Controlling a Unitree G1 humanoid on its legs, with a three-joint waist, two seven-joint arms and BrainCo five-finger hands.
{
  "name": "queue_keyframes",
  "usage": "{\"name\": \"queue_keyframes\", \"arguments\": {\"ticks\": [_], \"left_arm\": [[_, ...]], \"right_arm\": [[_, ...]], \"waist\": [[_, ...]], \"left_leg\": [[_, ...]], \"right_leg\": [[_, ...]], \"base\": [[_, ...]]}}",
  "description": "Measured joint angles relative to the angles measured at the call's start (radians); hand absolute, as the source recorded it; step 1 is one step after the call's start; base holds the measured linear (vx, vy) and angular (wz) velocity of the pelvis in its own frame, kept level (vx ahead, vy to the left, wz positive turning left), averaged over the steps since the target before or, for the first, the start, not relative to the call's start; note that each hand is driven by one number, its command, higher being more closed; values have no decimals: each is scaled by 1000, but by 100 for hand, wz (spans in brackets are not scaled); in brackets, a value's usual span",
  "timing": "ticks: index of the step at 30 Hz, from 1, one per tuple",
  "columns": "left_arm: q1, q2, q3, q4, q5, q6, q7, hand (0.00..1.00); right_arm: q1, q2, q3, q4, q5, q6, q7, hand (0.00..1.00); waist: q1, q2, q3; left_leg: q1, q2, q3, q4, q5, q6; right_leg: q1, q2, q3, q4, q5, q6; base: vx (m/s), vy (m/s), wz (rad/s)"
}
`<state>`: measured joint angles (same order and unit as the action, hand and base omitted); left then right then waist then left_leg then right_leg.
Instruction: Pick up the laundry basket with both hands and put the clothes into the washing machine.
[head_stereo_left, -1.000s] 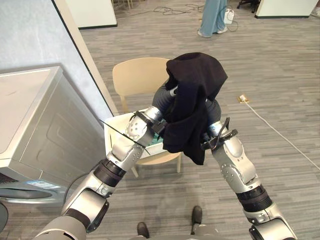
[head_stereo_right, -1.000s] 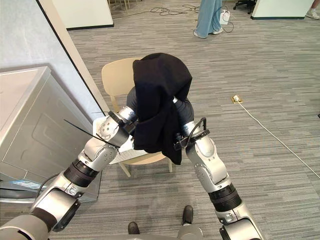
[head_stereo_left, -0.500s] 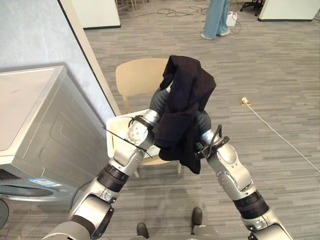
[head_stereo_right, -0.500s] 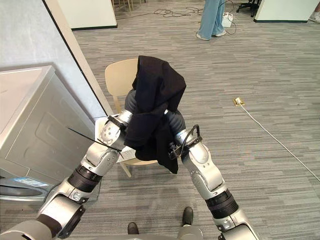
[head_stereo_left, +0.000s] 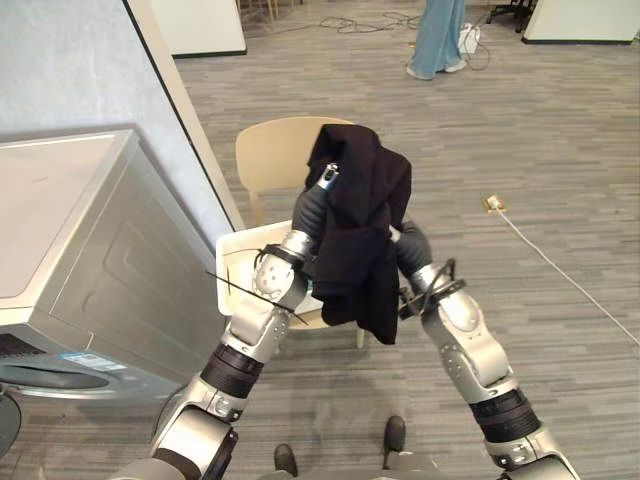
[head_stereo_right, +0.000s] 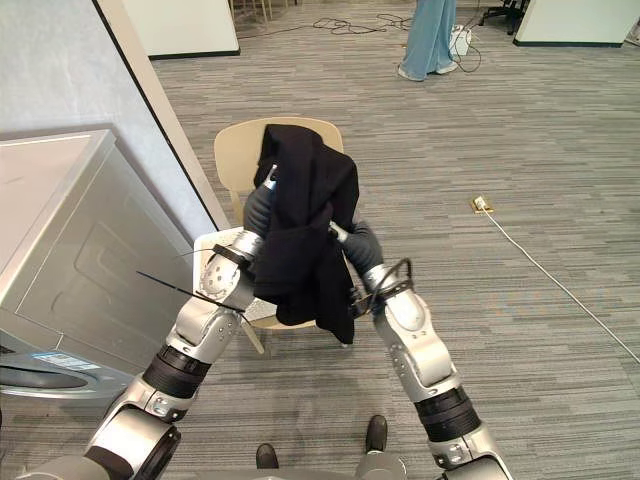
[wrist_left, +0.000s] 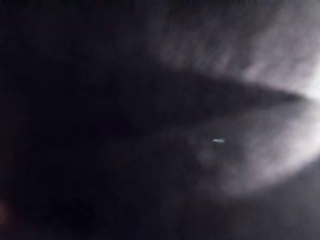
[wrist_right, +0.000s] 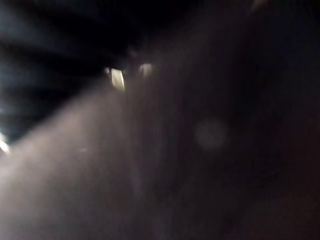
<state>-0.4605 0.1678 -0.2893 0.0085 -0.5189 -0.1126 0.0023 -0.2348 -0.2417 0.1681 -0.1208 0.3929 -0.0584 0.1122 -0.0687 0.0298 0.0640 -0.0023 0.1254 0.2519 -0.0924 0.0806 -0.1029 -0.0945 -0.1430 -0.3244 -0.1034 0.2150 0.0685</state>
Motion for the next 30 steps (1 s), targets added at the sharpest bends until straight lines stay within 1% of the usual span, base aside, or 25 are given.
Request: {"name": "queue_keyframes", "arguments": {"ticks": [2, 5, 7, 11, 15, 19, 21, 24, 26, 27, 28, 29, 30], "left_arm": [[30, 3, 68, -1, 14, 0, 4, 100], [62, 8, 128, -2, 21, -1, 21, 100], [77, 10, 152, -4, 21, -1, 25, 100], [117, 13, 192, -38, 22, -1, 28, 100], [164, 13, 269, -78, 23, -3, 46, 100], [213, 12, 325, -82, 25, -3, 60, 100], [256, 10, 351, -98, 25, -4, 65, 100], [343, -12, 431, -149, 25, -4, 67, 100], [425, -55, 506, -203, 24, -7, 73, 100], [440, -66, 519, -210, 24, -8, 73, 100], [460, -89, 539, -213, 23, -9, 78, 100], [481, -113, 547, -214, 21, -9, 94, 100], [495, -128, 552, -219, 20, -9, 98, 100]], "right_arm": [[4, -21, -91, 1, -11, 2, -24, 0], [4, -68, -173, 1, -24, 1, -36, 0], [7, -76, -198, 1, -42, 1, -47, 0], [27, -77, -241, 0, -42, -1, -51, 0], [73, -65, -301, -1, -51, -1, -82, 0], [107, -33, -364, -2, -53, -3, -112, 0], [144, -13, -389, -3, -78, -4, -118, 0], [210, 18, -434, -2, -145, -3, -136, 0], [241, 27, -487, 47, -229, 0, -162, 0], [241, 27, -507, 79, -243, 1, -172, 0], [241, 27, -553, 154, -261, 9, -195, 0], [241, 26, -602, 231, -308, 38, -231, 0], [241, 26, -624, 270, -341, 54, -250, 0]], "waist": [[-1, 0, 0], [-1, 0, 0], [-1, 0, 0], [-1, 0, 0], [1, 0, 0], [0, 1, -7], [0, 1, -18], [2, 1, -22], [5, 2, -22], [6, 1, -22], [14, 1, -22], [28, 2, -22], [34, 4, -21]], "left_leg": [[1, 0, 1, 0, 0, 0], [2, 1, 1, 0, 0, 0], [4, 1, 3, 0, 0, 0], [7, 1, 7, 0, -1, 0], [11, 1, 13, 0, -1, 0], [12, 3, 15, 0, -4, -4], [13, 7, 15, 0, -7, -7], [12, 13, 13, 0, -6, -7], [-7, 16, -5, 2, -4, -5], [-17, 17, -12, 8, -4, -5], [-48, 18, -39, 34, -4, -5], [-91, 18, -82, 70, -4, -5], [-111, 19, -104, 83, -4, -5]], "right_leg": [[0, 1, 1, 0, 0, 0], [1, 1, 1, 0, 0, 0], [1, 2, 3, 0, 0, 0], [1, 2, 9, 0, 0, 0], [1, 3, 17, 0, -5, 6], [1, 5, 22, -1, -11, 6], [1, 8, 22, -1, -15, 3], [1, 15, 21, 0, -17, 2], [3, 18, 3, 2, -19, -1], [3, 17, -6, 4, -19, -2], [3, 13, -31, 4, -20, -5], [3, 9, -66, 4, -22, -7], [3, 9, -88, 5, -24, -9]], "base": [[0, 0, 0], [0, 0, 0], [0, 0, -2], [0, 0, -4], [0, 0, -5], [0, 1, -1], [0, 0, 0], [5, -1, 1], [7, -2, 18], [10, 2, 45], [6, 1, 74], [6, 1, 86], [-15, -9, 107]]}}
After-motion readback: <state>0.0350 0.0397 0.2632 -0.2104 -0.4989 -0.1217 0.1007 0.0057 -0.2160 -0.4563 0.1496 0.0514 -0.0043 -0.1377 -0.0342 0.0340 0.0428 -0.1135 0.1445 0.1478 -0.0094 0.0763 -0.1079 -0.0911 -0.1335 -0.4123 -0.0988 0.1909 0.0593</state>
